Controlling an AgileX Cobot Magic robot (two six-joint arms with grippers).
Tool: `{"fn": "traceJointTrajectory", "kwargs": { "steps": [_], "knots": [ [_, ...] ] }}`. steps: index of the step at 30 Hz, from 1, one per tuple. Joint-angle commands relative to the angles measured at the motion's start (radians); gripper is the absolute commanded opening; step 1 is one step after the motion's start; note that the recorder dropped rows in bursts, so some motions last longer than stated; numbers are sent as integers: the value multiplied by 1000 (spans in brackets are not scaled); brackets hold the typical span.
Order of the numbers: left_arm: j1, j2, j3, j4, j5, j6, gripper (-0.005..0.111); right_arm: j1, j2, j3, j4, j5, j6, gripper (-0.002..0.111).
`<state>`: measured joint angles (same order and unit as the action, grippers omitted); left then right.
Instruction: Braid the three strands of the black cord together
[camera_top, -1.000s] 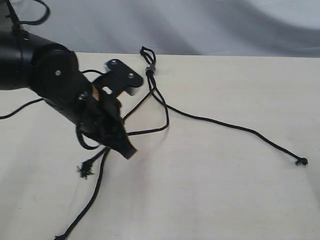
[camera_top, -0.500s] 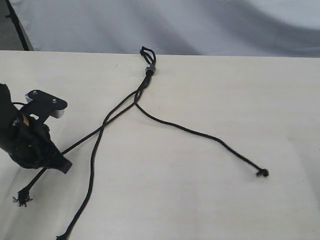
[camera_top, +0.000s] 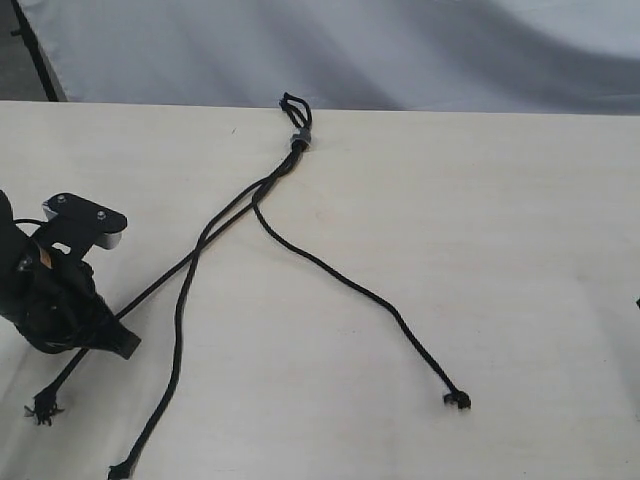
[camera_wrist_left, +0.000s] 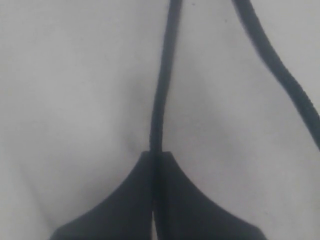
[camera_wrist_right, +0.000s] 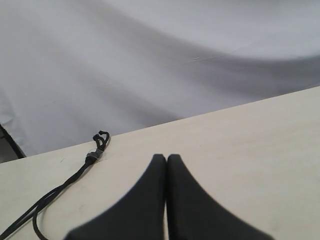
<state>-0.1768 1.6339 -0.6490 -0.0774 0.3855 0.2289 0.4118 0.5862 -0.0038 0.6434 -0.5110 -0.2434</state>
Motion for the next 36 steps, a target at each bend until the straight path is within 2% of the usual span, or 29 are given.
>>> {"fn": "traceJointTrajectory", "kwargs": {
  "steps": [1, 7, 9, 14, 19, 22, 25, 32, 36],
  "knots": [
    [3, -4, 6, -39, 8, -11, 3, -3, -5, 4, 2, 12, -4, 0],
    [3, -4, 6, -69, 3, -11, 33, -3, -5, 4, -91, 19, -4, 0],
    [3, -4, 6, -83, -4, -12, 39, -3, -5, 4, -96, 42, -4, 0],
    [3, -36, -3, -92, -22, -12, 42, -3, 1, -71, -96, 187, -40, 0],
    [3, -164, -62, -95, -26, -24, 42, -3, 79, -286, -122, 530, -56, 0],
    [16, -235, -89, -79, -59, -24, 42, 1, 206, -424, -115, 730, -56, 0],
    [88, -269, -105, -81, -81, -24, 42, 57, 376, -557, -108, 849, -73, 0],
    [361, -272, -60, -92, -96, -133, 42, 407, 847, -835, -140, 862, -120, 0],
    [414, -272, 2, -116, -136, -133, 42, 512, 1105, -1073, -230, 997, -80, 4]
  ]
}}
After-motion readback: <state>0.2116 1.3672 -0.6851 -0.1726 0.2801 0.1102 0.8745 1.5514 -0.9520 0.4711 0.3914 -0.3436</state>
